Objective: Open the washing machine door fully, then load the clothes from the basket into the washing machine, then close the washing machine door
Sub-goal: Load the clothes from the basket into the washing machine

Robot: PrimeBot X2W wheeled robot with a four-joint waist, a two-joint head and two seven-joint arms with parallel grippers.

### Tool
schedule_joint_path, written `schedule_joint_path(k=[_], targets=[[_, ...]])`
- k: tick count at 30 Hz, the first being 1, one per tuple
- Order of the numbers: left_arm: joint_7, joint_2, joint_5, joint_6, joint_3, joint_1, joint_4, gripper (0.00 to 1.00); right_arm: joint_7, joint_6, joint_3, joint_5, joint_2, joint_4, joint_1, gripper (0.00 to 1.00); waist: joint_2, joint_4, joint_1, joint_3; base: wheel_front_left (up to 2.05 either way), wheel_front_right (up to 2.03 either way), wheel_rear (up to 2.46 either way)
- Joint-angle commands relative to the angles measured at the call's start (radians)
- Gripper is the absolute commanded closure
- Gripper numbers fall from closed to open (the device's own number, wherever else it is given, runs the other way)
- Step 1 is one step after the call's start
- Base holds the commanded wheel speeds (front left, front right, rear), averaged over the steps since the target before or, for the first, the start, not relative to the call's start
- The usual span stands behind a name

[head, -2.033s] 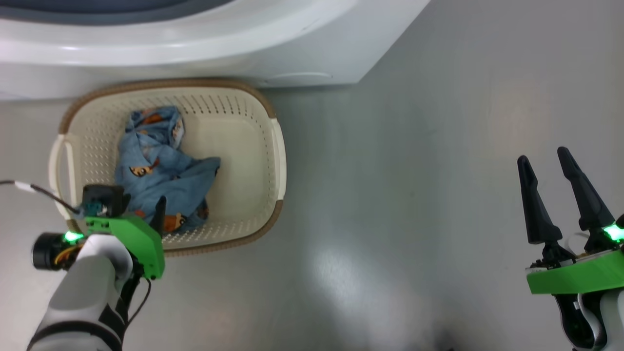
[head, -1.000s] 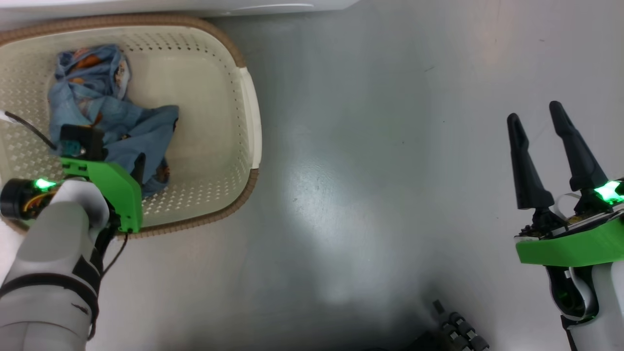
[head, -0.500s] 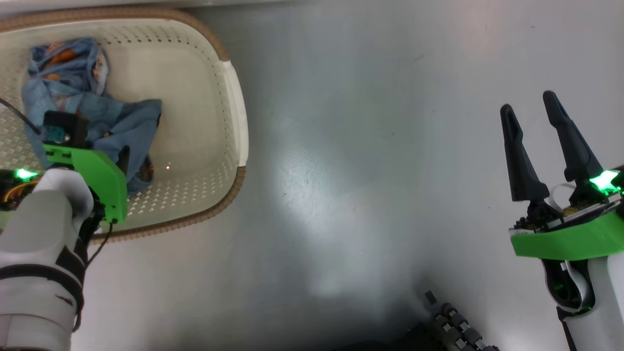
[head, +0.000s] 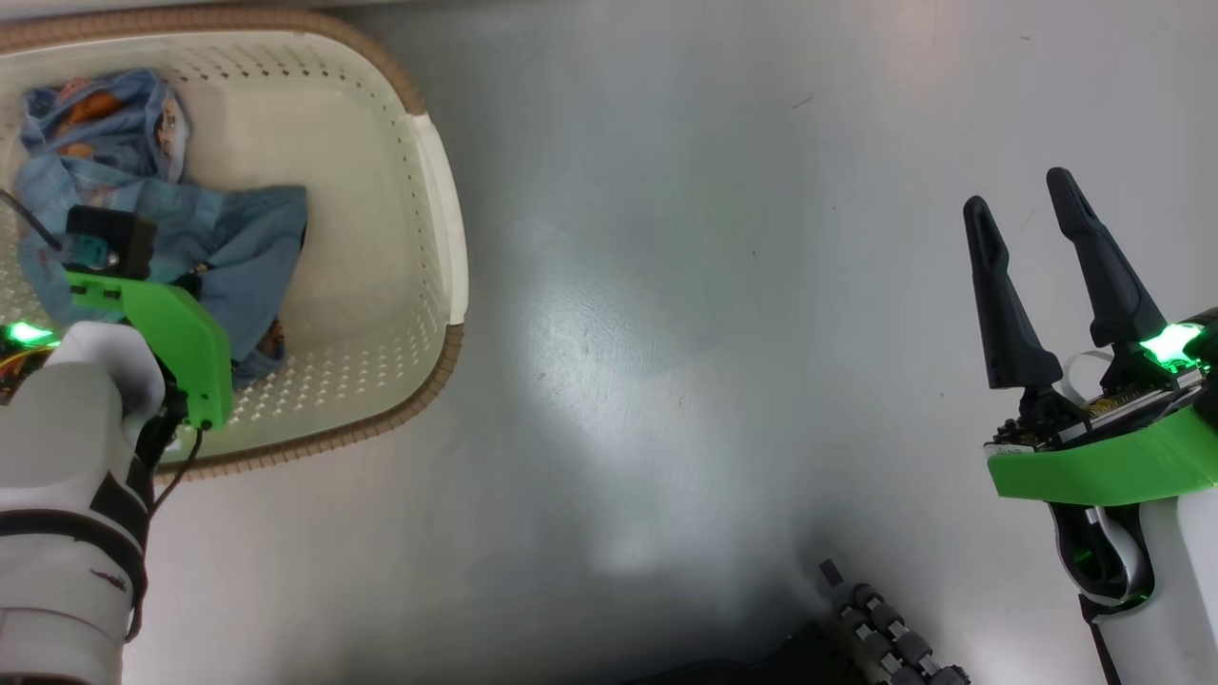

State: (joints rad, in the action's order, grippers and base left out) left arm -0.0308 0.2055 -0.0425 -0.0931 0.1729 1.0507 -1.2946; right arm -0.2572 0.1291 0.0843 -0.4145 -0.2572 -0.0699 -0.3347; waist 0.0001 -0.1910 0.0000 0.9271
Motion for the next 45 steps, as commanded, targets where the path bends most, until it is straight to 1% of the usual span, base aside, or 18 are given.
schedule_joint_path(k=[1,12,15,18,22,26,27,28,35,45], targets=[[-0.006,0.040,-0.014,-0.002,-0.013,-0.016,0.004,1.00,-0.005,0.002,0.016,-0.002,-0.013,-0.023,0.018,0.00,-0.0001,0.001,0.0000,-0.002,0.00,0.00,0.00],[-0.085,0.019,-0.061,-0.004,-0.027,-0.021,0.004,1.00,-0.005,0.002,0.003,0.005,-0.019,-0.025,0.026,0.00,-0.0001,0.037,0.0000,-0.038,0.00,0.00,0.00],[-0.143,0.004,-0.083,-0.004,-0.037,-0.025,0.004,1.00,-0.005,0.002,-0.003,0.007,-0.023,-0.025,0.029,0.00,-0.0001,0.057,0.0000,-0.061,0.00,0.00,0.00],[-0.171,-0.004,-0.091,-0.006,-0.040,-0.031,0.004,1.00,-0.005,0.002,-0.005,0.009,-0.025,-0.023,0.035,0.00,-0.0001,0.067,0.0000,-0.080,0.00,0.00,0.00],[-0.211,-0.017,-0.117,-0.012,-0.053,-0.045,0.009,1.00,-0.005,0.002,-0.012,0.010,-0.030,-0.018,0.047,0.00,-0.0001,0.088,0.0000,-0.123,0.00,0.00,0.00],[-0.228,-0.033,-0.142,-0.018,-0.066,-0.075,0.041,1.00,-0.005,0.002,-0.020,0.013,-0.034,-0.010,0.067,0.00,-0.0001,0.106,0.0000,-0.180,0.00,0.00,0.00],[-0.230,-0.040,-0.155,-0.020,-0.077,-0.096,0.092,1.00,-0.005,0.002,-0.023,0.014,-0.038,-0.005,0.081,0.00,-0.0001,0.115,0.0000,-0.211,0.00,0.00,0.00],[-0.230,-0.040,-0.155,-0.020,-0.077,-0.096,0.092,1.00,-0.005,0.002,-0.023,0.014,-0.038,-0.005,0.081,0.00,-0.0001,0.115,0.0000,-0.211,0.00,0.00,0.00],[-0.231,-0.059,-0.181,-0.026,-0.128,-0.217,0.308,1.00,-0.005,0.002,-0.041,0.018,-0.048,0.009,0.141,0.00,-0.0001,0.137,0.0000,-0.327,0.00,0.00,0.00],[-0.231,-0.081,-0.164,-0.033,-0.184,-0.376,0.523,1.00,-0.005,0.002,-0.063,0.023,-0.042,0.031,0.240,0.00,-0.0001,0.147,0.0000,-0.490,0.00,0.00,0.00]])
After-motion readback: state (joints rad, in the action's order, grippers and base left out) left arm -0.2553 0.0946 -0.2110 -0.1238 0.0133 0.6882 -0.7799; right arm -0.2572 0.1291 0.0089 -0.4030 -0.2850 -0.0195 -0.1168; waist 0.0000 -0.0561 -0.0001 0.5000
